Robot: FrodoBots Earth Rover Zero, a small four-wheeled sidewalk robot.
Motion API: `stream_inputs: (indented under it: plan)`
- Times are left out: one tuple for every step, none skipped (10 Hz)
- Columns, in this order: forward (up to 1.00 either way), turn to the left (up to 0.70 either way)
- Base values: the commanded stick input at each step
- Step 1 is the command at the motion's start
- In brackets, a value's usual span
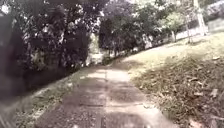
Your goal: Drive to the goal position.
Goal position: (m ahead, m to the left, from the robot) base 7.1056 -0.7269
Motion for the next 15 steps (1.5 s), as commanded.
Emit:
stream_inputs:
  plan:
    - [1.0,0.0]
    - [1.0,0.0]
    - [1.0,0.0]
    - [1.0,0.0]
    - [1.0,0.0]
    - [1.0,0.0]
    - [1.0,0.0]
    - [1.0,0.0]
    - [1.0,0.0]
    - [1.0,0.0]
    - [1.0,0.0]
    - [1.0,0.0]
    - [1.0,0.0]
    - [1.0,0.0]
    - [1.0,0.0]
